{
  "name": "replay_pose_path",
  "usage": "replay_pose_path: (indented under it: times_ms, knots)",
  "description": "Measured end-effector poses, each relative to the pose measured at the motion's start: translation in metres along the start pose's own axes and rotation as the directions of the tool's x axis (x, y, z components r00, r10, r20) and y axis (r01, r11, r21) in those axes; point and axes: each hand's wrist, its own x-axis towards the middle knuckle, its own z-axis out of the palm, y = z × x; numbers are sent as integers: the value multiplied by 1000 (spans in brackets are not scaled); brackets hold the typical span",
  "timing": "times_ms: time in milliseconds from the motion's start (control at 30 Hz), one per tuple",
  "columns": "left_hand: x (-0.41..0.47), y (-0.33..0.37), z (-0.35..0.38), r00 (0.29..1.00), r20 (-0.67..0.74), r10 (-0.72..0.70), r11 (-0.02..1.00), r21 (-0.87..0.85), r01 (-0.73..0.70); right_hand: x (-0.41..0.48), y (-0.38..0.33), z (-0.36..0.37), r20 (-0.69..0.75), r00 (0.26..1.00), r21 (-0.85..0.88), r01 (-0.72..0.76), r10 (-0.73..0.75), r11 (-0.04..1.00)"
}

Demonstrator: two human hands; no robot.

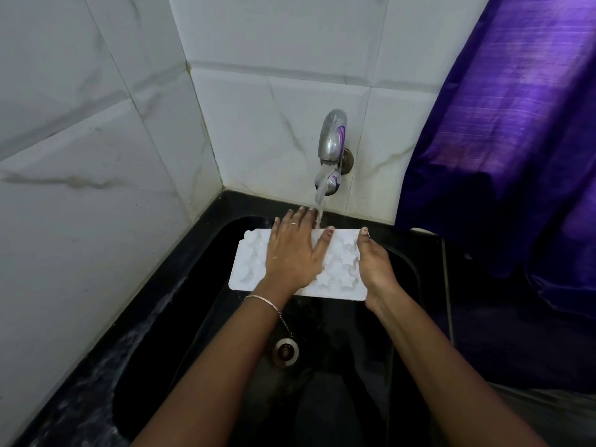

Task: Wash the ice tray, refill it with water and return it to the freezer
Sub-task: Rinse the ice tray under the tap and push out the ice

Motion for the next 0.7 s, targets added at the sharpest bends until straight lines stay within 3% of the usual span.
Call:
replay_pose_path:
  times_ms: [133,267,367,400,467,533,567,633,700]
  knots:
    - [-3,-19,-3,993,-50,-111,994,-3,111,-3,-3,-5,13,1000,-7,21,-21,1000]
    - [-9,-52,-12,937,-95,-336,942,-28,335,-3,-8,-13,7,999,-33,49,-48,998]
    - [-18,-66,-18,878,-38,-477,859,-232,457,-4,-15,-14,28,998,-72,53,-51,996]
    - [-19,-69,-18,841,34,-540,783,-347,516,-4,-18,-13,30,998,-86,50,-48,995]
    - [-23,-72,-23,747,262,-610,498,-607,620,0,-22,-11,11,997,-117,78,-78,990]
    - [-31,-74,-28,704,432,-563,188,-763,619,7,-23,-10,3,981,-186,191,-194,964]
    - [-36,-72,-29,705,452,-546,104,-799,593,9,-23,-9,-1,962,-283,261,-272,923]
    - [-45,-66,-30,716,427,-552,47,-842,538,13,-25,-8,18,905,-534,368,-425,761]
    - [-49,-61,-27,699,378,-607,25,-870,493,18,-27,-7,124,868,-701,420,-481,576]
